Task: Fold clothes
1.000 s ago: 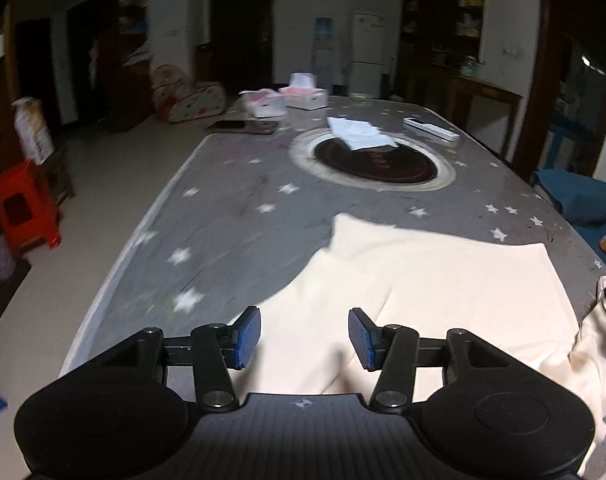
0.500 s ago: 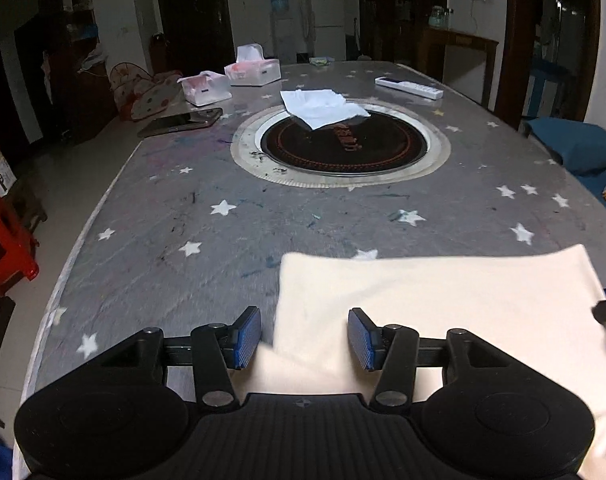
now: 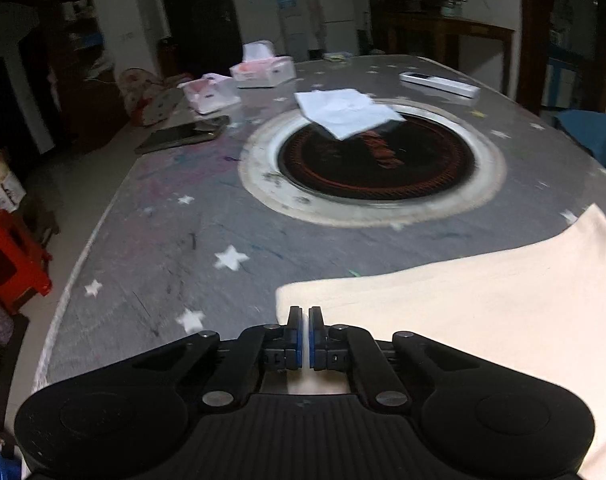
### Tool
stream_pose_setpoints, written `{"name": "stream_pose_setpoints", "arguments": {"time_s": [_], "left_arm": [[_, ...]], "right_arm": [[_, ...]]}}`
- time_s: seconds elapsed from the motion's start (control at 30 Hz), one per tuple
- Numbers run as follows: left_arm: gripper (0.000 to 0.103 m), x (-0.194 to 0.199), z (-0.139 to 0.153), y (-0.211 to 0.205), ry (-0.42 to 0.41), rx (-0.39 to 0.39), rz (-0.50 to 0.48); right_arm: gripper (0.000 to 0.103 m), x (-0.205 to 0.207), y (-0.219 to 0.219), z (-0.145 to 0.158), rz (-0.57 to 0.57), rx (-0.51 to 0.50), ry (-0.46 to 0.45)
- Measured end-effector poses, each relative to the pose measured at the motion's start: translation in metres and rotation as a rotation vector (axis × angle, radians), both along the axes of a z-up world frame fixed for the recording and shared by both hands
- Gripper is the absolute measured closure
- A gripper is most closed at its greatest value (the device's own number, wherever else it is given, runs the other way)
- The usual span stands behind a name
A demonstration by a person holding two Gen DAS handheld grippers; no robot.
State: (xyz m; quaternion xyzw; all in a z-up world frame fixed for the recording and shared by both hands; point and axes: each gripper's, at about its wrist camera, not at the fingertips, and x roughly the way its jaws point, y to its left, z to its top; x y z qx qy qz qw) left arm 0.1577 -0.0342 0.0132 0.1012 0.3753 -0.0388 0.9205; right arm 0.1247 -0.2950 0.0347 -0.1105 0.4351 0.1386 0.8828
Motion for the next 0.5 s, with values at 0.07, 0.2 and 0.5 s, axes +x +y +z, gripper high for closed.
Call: {"name": "stream_pose_setpoints", "arguments": {"time_s": [0.07, 0.2, 0.5], "left_arm": [[0.098, 0.007, 0.000, 0.001, 0.001, -0.006, 0.016], [0.092, 0.004, 0.006, 0.003, -0.003, -0.034, 0.020], [0.090, -0.057, 0.022, -0.018, -0.028, -0.092, -0.127]], "right_arm": [[0.099, 0.011, 0.003, 0.000, 0.000, -0.012, 0.004], [0.092, 0.010, 0.004, 0.006, 0.004, -0.042, -0.036], [0.090, -0.093, 0.031, 0.021, 0.276, 0.037, -0.014]]}}
